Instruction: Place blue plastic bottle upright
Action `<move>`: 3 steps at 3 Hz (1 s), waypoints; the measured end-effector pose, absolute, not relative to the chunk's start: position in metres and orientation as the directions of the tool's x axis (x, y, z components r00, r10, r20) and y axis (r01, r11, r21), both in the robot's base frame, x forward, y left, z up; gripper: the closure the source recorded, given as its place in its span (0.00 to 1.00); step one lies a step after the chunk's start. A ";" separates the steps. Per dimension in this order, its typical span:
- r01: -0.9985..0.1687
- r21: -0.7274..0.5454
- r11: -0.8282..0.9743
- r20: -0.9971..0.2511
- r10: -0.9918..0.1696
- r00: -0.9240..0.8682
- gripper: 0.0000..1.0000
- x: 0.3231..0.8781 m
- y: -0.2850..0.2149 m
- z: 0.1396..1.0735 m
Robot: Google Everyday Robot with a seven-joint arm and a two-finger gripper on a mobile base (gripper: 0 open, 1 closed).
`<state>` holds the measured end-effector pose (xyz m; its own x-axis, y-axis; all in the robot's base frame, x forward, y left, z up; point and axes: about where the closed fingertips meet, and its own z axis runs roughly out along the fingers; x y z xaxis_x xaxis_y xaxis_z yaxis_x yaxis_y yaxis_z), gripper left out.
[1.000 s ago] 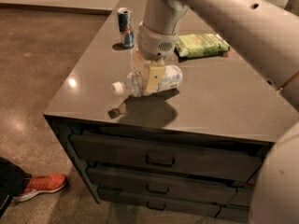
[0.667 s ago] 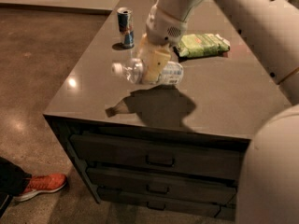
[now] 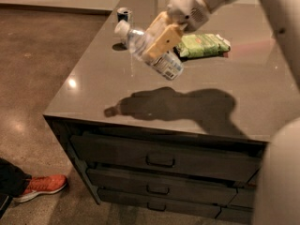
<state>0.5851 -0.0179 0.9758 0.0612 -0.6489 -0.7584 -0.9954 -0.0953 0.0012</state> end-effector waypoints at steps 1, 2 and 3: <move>-0.997 0.057 0.042 -0.860 -0.506 -0.071 1.00 0.587 -0.032 0.987; -0.972 0.126 0.200 -0.921 -0.341 -0.190 1.00 0.588 -0.050 0.981; -0.945 0.166 0.282 -0.946 -0.224 -0.233 1.00 0.594 -0.058 0.975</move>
Offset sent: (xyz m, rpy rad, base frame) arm 0.0073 -0.0595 -0.0027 0.4526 0.1356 -0.4997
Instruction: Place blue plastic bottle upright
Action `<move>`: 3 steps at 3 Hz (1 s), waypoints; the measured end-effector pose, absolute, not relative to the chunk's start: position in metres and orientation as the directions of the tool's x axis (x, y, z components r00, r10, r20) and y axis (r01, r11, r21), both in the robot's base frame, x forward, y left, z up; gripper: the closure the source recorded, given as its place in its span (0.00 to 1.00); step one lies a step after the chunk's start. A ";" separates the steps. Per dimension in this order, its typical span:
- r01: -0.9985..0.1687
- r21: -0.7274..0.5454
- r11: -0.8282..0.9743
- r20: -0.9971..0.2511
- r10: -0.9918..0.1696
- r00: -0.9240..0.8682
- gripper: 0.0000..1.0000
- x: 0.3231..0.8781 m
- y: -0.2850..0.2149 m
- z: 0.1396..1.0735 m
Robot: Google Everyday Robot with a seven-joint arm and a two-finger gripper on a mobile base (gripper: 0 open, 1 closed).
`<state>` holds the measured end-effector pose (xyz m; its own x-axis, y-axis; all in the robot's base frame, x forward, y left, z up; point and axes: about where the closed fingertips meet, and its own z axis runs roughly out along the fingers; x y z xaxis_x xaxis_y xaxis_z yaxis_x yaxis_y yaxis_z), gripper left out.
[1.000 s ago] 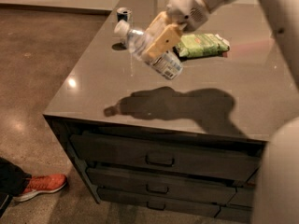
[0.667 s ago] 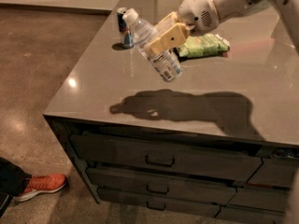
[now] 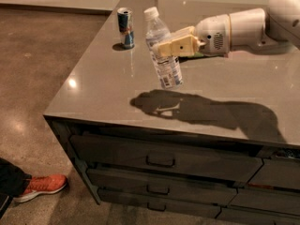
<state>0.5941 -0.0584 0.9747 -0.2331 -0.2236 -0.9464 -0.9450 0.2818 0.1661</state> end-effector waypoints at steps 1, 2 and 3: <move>-0.913 0.210 0.350 -0.972 -0.031 -0.235 1.00 0.601 -0.067 0.957; -0.904 0.211 0.371 -0.977 0.076 -0.197 1.00 0.604 -0.071 0.951; -0.902 0.208 0.378 -0.974 0.163 -0.157 1.00 0.606 -0.073 0.947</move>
Offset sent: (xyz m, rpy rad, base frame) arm 0.0138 -0.0278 -0.0316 0.4024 -0.0952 -0.2185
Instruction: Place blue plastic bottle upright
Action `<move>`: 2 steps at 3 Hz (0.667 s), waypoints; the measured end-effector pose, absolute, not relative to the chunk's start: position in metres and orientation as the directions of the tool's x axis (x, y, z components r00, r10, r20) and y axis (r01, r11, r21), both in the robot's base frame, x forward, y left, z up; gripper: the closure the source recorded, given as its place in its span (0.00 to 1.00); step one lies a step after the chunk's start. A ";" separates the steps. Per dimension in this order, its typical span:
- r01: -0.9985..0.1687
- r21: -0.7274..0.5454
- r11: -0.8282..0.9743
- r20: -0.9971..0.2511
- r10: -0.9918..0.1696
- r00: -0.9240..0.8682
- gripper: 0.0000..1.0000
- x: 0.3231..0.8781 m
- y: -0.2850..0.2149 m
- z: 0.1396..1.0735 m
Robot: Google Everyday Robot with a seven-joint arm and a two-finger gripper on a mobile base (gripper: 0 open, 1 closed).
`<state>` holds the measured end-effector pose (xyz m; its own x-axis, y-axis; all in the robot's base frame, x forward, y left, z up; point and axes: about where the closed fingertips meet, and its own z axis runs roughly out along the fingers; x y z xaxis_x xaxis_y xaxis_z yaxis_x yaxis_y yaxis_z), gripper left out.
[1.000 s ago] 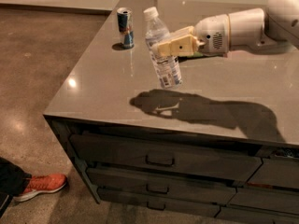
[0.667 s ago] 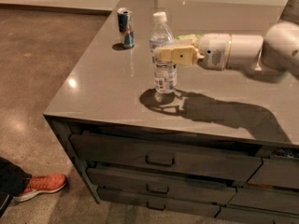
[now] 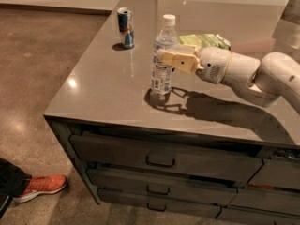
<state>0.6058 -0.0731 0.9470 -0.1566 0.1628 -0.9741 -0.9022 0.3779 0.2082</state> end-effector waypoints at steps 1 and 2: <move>-0.918 0.153 0.365 -0.975 0.206 -0.081 0.78 0.602 -0.070 0.941; -0.926 0.113 0.360 -0.976 0.215 -0.036 0.55 0.599 -0.069 0.937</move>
Offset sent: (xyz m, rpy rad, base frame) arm -0.0092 0.0005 -0.0170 0.0667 -0.1810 0.0061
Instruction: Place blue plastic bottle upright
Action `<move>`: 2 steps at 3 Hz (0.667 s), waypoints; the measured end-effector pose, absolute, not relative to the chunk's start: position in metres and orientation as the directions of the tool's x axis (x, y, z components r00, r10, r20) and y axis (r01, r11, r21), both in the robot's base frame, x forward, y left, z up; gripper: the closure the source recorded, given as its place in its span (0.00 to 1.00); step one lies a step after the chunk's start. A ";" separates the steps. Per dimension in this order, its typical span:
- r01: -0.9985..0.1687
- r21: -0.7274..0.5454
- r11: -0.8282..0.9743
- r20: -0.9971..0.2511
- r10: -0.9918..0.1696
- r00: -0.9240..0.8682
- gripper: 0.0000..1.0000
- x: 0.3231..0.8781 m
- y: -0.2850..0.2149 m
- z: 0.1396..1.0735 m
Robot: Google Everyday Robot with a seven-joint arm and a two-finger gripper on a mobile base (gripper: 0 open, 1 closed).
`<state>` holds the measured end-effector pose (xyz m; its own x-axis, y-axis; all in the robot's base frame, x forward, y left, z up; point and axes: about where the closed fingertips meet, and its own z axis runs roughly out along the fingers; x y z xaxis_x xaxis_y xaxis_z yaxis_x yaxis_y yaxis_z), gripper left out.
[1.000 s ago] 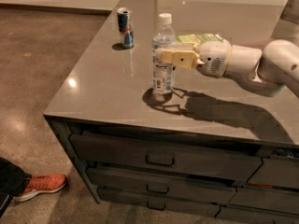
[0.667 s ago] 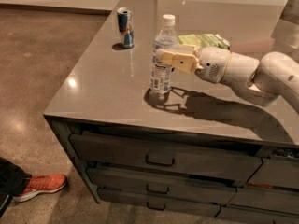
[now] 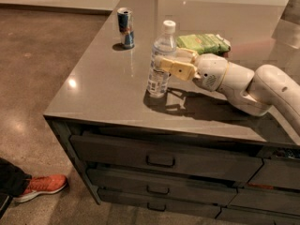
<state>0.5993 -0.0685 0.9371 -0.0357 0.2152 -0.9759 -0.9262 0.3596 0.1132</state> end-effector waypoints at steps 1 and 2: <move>-0.936 0.045 0.349 -0.988 0.156 0.011 0.31 0.596 -0.062 0.937; -0.938 0.032 0.344 -0.989 0.144 0.019 0.10 0.595 -0.059 0.937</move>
Offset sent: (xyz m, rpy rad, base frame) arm -0.0038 0.0068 -0.0004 -0.0632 -0.0525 0.0174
